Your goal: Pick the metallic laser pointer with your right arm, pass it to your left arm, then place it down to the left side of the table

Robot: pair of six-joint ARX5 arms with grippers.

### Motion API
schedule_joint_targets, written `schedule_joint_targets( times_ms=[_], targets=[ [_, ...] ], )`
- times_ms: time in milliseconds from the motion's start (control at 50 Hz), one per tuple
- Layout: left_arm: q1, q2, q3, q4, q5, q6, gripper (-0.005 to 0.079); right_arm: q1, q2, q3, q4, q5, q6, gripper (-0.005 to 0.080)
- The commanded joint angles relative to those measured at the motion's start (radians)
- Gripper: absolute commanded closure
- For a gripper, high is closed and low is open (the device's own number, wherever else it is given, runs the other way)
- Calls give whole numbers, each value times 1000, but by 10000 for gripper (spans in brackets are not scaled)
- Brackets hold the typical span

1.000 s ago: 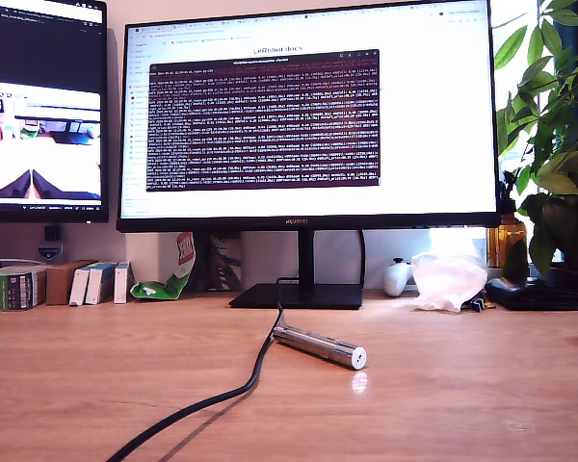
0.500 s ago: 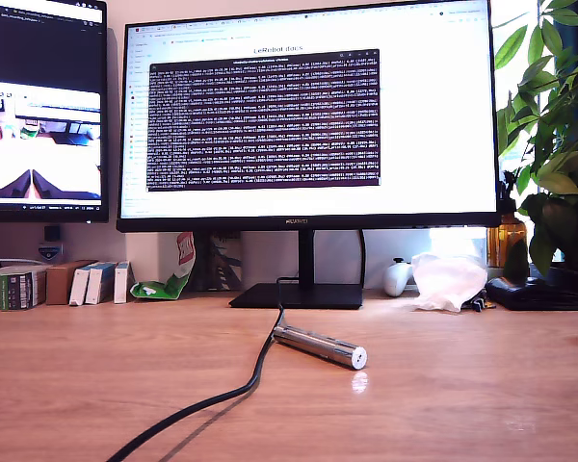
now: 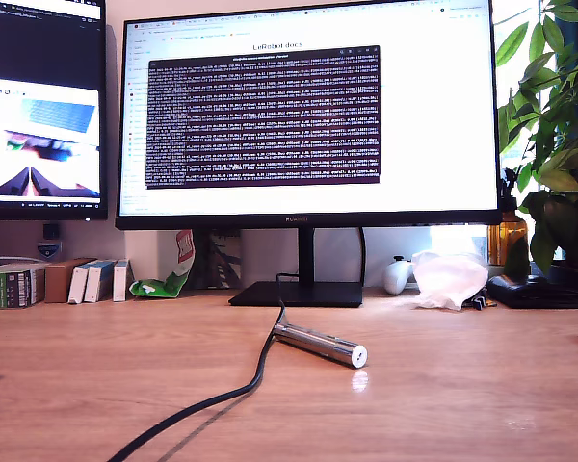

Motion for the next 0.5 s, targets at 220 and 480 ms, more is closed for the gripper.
schedule_joint_targets(
  times_ms=[220, 480],
  targets=[
    [-2, 214, 183, -48, 115, 108, 762, 109, 356, 271, -248, 7, -156, 765],
    [-2, 482, 373, -155, 162, 268, 762, 307, 671, 469, -359, 158, -237, 765]
  ],
)
